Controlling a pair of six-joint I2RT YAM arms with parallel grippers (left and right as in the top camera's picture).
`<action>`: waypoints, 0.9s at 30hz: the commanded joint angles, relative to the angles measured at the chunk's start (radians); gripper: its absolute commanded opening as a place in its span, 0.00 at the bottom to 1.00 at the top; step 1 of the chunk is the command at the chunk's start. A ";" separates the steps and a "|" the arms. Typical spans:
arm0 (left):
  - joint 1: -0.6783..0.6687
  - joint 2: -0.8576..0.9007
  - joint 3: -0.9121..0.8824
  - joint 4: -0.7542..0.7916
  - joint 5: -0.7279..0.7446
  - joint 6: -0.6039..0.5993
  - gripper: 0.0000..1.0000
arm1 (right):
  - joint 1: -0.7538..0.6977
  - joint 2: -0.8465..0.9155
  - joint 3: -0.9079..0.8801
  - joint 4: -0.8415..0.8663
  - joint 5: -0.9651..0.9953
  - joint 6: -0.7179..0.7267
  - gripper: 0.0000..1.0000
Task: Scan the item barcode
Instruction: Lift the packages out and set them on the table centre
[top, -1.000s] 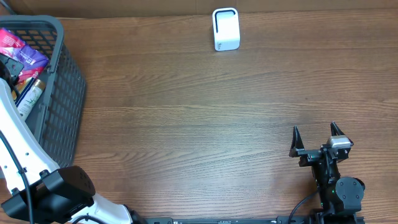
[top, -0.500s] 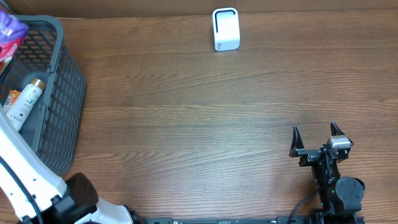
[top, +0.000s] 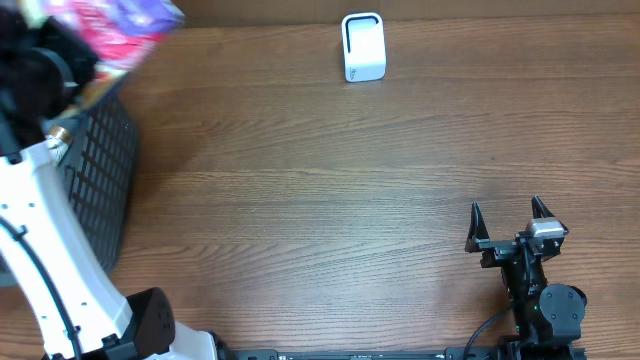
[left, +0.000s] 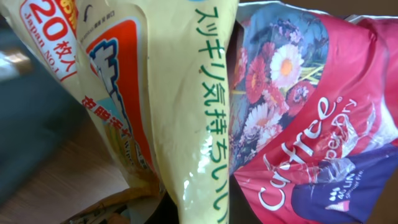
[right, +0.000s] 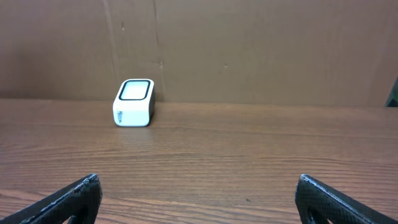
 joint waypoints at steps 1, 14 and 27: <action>-0.126 0.014 0.011 -0.032 0.042 0.028 0.04 | 0.002 -0.010 -0.010 0.007 0.001 0.006 1.00; -0.538 0.264 -0.230 -0.123 0.034 0.050 0.04 | 0.002 -0.010 -0.010 0.007 0.001 0.006 1.00; -0.727 0.516 -0.265 -0.042 0.034 0.066 0.59 | 0.002 -0.010 -0.010 0.007 0.001 0.006 1.00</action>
